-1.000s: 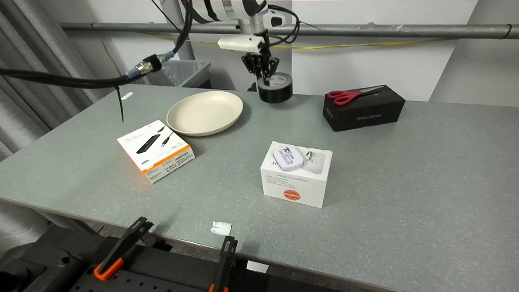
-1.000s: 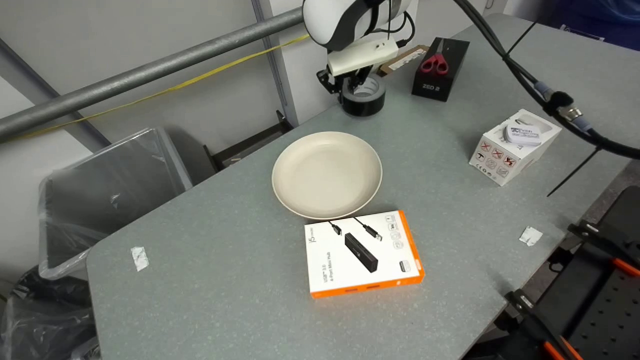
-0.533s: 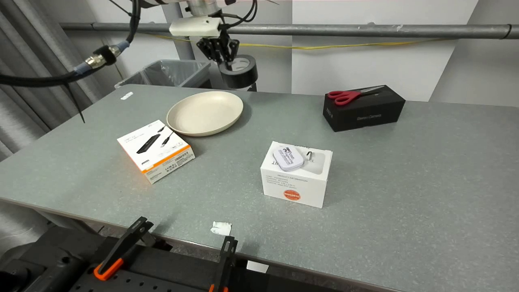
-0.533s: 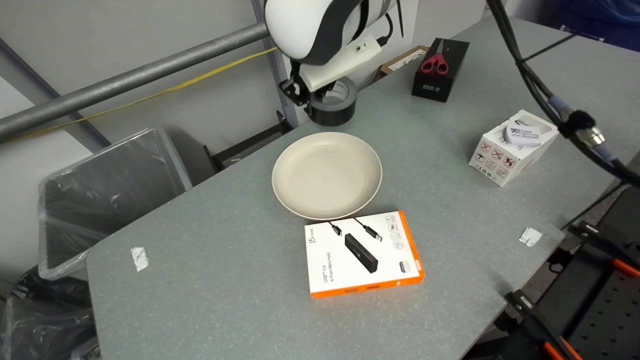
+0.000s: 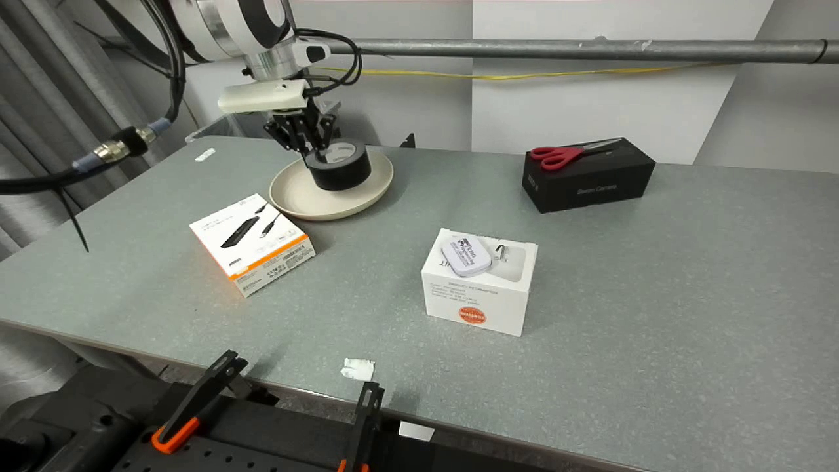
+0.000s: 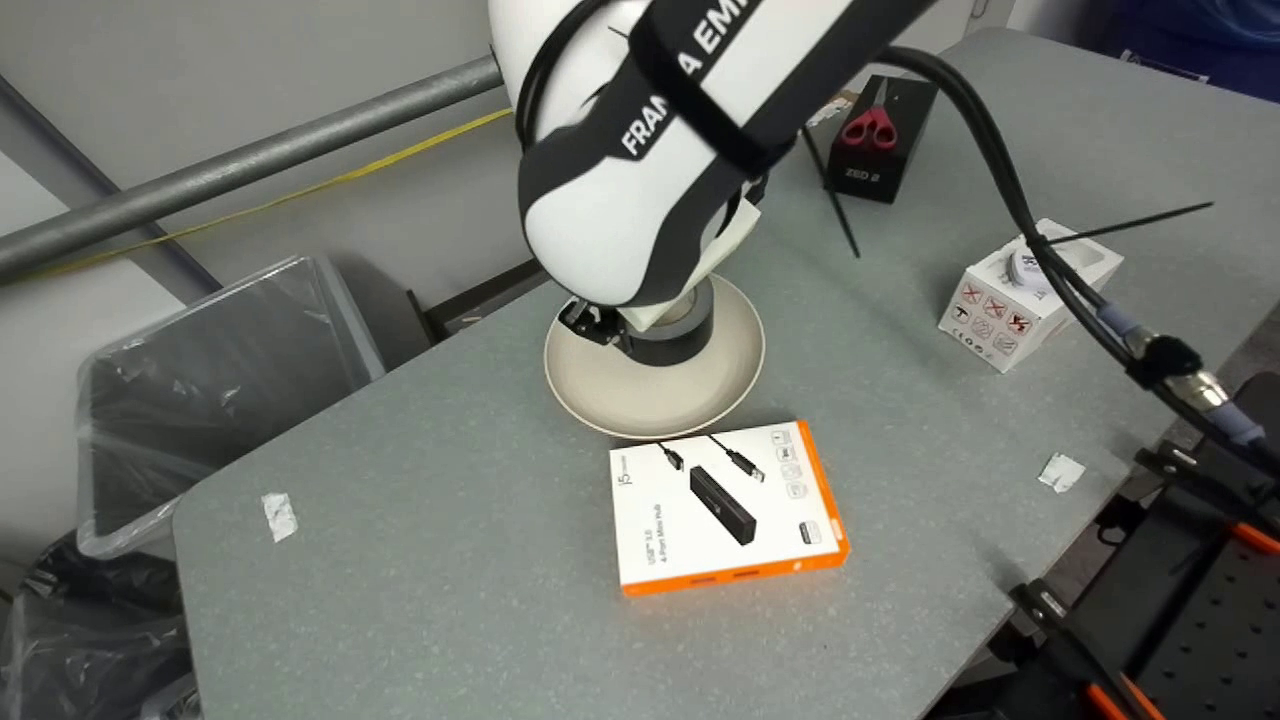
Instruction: Put the tape on the plate
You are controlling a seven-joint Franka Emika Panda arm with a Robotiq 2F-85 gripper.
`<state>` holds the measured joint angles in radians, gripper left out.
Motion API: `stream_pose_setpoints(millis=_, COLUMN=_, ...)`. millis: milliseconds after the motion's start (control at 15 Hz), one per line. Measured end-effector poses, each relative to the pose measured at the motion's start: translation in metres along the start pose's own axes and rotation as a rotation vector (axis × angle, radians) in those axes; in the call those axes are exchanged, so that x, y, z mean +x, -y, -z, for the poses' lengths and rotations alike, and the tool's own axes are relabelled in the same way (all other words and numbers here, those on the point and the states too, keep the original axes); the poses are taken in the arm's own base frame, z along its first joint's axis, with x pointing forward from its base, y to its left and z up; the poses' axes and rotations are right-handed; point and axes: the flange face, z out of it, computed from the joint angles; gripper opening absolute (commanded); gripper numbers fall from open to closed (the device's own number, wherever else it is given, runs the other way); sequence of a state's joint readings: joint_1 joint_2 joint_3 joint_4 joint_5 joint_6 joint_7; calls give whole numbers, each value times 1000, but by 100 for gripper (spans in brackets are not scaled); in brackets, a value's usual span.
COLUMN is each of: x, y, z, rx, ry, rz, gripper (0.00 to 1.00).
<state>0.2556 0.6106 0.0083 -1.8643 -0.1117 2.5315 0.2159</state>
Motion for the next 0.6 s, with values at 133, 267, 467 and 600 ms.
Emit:
stream_pose_setpoints(millis=133, x=-7, y=-3, z=-8, rx=-9, ry=20, rz=16, gripper=51)
stream_pose_setpoints(millis=267, x=-11, y=-7, z=-12, rx=-19, ry=29, rz=22, gripper=66)
stream_pose_setpoints(millis=467, x=-10, y=-9, z=-12, rx=-26, ry=28, rz=26, gripper=88)
stream_pose_setpoints(millis=600, x=-10, y=-9, z=-12, rx=-30, ry=26, rz=32, gripper=99)
